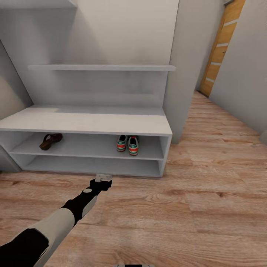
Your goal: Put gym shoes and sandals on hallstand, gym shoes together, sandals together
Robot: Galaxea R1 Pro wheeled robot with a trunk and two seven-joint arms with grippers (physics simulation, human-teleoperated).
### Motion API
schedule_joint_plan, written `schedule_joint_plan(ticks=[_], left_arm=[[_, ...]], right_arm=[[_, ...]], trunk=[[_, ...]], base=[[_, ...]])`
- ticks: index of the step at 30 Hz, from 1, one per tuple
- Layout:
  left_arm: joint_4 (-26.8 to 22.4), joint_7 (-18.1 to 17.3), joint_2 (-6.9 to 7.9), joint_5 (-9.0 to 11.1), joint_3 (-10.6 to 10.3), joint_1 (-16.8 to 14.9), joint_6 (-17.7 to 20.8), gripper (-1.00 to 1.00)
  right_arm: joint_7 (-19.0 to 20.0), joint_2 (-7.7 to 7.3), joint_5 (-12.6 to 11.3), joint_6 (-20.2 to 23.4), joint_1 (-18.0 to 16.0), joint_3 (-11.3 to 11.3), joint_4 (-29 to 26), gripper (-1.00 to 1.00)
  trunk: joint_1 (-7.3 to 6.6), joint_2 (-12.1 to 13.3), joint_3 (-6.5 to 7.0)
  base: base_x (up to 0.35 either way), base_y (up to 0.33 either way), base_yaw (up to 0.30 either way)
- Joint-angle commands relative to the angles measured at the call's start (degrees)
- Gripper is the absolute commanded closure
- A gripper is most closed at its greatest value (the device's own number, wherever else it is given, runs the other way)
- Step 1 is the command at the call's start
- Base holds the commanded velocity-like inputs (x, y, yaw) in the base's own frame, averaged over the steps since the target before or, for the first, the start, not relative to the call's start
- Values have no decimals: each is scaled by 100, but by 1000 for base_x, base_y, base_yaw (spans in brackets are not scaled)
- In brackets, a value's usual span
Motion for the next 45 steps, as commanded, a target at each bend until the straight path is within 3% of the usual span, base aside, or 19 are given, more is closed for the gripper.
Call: schedule_joint_plan(ticks=[1,31,35,37,45], left_arm=[[-3,33,4,43,-49,-3,-17,-100],[-20,33,-32,56,-49,-3,8,-100],[-21,33,-32,233,-46,-3,10,-100],[-32,33,-26,526,-35,-3,10,-100],[-41,33,-27,666,-32,-3,10,-100]], right_arm=[[37,0,42,25,-7,-7,-6,100],[31,0,42,25,-7,-11,-2,100],[30,0,42,25,-8,-14,0,100],[28,0,42,25,-8,-14,1,100],[28,0,42,25,-5,-8,3,100]], trunk=[[-2,-2,-5],[-2,-2,-5],[-2,-2,-5],[-2,-2,-5],[-2,-2,-5]], base=[[-21,0,0],[-78,257,0],[0,344,0],[0,348,0],[-10,350,0]])
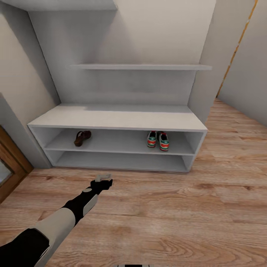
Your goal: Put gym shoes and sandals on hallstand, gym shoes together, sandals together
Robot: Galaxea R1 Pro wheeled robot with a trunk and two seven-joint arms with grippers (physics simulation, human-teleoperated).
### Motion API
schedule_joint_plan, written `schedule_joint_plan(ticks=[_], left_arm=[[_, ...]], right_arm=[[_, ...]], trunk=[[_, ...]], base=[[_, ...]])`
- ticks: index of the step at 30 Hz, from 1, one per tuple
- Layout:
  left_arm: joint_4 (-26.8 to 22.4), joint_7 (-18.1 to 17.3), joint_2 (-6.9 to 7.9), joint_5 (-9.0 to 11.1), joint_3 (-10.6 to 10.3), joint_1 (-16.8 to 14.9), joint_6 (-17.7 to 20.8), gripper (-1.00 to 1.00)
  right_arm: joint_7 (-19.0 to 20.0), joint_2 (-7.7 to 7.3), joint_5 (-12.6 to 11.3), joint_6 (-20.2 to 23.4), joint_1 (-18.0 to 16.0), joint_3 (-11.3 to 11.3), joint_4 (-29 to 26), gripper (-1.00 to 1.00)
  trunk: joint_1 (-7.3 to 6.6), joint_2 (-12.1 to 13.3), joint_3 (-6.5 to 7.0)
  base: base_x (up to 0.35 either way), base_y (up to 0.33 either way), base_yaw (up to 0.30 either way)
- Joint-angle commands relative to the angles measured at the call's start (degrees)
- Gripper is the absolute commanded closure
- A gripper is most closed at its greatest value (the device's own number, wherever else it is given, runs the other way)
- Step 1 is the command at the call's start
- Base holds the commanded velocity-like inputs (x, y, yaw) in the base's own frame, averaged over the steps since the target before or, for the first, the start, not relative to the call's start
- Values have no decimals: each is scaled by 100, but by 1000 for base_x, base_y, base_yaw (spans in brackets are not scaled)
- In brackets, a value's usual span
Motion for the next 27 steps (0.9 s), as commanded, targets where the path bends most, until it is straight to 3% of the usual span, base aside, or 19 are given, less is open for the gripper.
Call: schedule_joint_plan(ticks=[1,27], left_arm=[[-6,33,6,48,-49,-2,-17,-100],[-10,33,2,62,-49,-2,-9,-100]], right_arm=[[37,0,39,30,-9,-6,-10,100],[36,0,39,30,-9,-14,-16,100]], trunk=[[-2,-2,-5],[-2,-2,-5]], base=[[-45,350,0],[-66,350,0]])
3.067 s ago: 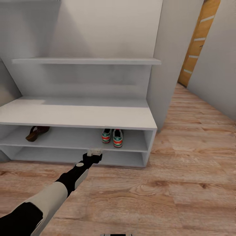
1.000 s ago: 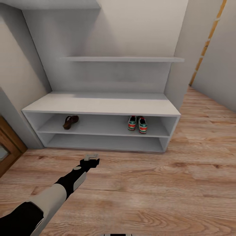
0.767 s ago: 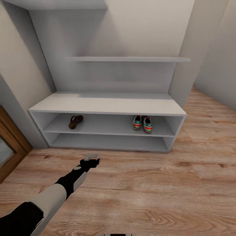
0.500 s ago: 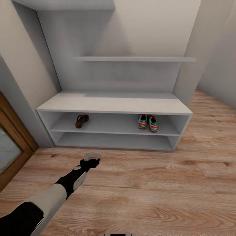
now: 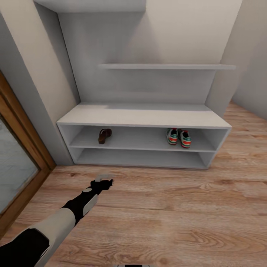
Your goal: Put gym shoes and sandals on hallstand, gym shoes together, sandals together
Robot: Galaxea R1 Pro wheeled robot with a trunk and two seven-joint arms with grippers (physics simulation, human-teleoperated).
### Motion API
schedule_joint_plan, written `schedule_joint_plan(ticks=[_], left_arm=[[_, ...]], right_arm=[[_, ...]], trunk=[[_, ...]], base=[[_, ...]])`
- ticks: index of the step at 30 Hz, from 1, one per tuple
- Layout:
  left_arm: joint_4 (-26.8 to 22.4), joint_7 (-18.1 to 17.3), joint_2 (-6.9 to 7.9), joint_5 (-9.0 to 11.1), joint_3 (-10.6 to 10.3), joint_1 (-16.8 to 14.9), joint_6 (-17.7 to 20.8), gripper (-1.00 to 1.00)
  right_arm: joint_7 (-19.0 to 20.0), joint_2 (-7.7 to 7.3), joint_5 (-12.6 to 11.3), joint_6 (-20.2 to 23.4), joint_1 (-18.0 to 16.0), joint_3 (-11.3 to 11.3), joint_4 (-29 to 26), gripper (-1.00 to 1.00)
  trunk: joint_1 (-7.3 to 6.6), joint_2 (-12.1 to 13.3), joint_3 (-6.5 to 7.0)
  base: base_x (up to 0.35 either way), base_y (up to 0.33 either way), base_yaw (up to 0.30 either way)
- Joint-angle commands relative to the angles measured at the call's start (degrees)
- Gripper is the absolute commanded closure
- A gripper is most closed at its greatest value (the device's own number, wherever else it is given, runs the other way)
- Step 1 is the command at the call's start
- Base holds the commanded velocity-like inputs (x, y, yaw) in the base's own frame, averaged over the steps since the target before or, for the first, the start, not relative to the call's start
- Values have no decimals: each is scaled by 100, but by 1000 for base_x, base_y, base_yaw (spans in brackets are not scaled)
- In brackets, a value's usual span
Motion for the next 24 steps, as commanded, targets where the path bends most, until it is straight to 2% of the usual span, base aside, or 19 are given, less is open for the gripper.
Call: schedule_joint_plan(ticks=[1,20,24], left_arm=[[-6,33,7,44,-49,-2,-16,-100],[-6,33,3,44,-48,-2,-16,-100],[-6,33,3,44,-55,-2,-16,-100]], right_arm=[[37,0,40,30,-10,-6,-10,100],[37,0,40,30,-11,-6,-6,100],[37,0,40,30,-9,-6,-4,100]], trunk=[[-1,-2,-5],[-1,-2,-5],[-1,-2,-5]], base=[[-1,350,0],[0,348,0],[0,136,0]])
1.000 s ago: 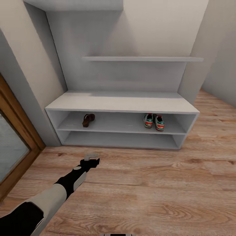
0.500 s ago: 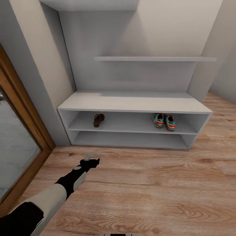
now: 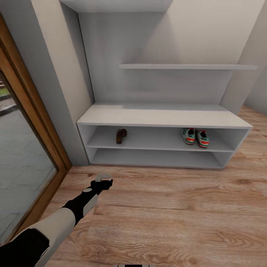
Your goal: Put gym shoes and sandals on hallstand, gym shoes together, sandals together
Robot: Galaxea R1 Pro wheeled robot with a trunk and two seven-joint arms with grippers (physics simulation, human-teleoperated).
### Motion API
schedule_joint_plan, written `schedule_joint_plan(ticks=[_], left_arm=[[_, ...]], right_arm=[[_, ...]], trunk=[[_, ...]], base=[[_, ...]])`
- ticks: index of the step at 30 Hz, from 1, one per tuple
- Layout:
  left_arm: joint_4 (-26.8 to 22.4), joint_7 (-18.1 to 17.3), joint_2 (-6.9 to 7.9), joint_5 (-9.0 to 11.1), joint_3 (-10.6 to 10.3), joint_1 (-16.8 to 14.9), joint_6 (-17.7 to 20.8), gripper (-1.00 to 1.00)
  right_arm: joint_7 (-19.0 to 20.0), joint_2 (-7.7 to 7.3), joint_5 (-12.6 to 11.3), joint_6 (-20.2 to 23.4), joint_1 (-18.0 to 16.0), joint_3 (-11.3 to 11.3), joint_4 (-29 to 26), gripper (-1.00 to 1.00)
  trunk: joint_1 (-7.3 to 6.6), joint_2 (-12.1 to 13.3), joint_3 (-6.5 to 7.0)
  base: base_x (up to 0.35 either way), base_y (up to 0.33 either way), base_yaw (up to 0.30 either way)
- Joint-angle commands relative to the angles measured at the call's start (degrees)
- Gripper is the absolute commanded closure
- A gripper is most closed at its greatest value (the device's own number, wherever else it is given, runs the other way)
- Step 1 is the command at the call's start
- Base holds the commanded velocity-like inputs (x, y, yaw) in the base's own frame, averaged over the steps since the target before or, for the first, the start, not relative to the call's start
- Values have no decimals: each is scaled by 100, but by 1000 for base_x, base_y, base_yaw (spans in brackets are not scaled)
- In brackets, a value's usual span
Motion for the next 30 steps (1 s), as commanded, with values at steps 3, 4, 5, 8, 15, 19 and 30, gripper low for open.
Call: schedule_joint_plan(ticks=[3,4,5,8,15,19,30], left_arm=[[-4,-8,5,45,-51,-3,-30,-100],[-4,-119,6,47,-51,-3,-36,-100],[2,-525,16,48,-48,-3,-46,-100],[30,-1566,73,49,-35,-3,-59,-100],[268,-4560,728,384,-21,34,-959,-100],[320,-4857,816,692,-23,158,-1347,-100],[343,-5426,1262,882,-18,311,-1727,-100]], right_arm=[[37,0,45,26,-8,-2,-6,100],[34,0,47,26,-8,0,-6,100],[31,0,49,26,-9,1,-5,100],[32,0,50,26,-7,1,-5,100],[32,4,50,12,-7,6,5,100],[29,8,50,9,-7,10,16,100],[52,9,46,13,-6,41,20,100]], trunk=[[-1,-2,-5],[-1,-2,-5],[-1,-2,-5],[-1,-2,-5],[-1,-2,-5],[-1,-2,-5],[-1,-2,-5]], base=[[0,22,0],[0,8,0],[0,4,0],[0,2,0],[0,0,0],[0,0,0],[0,0,0]])
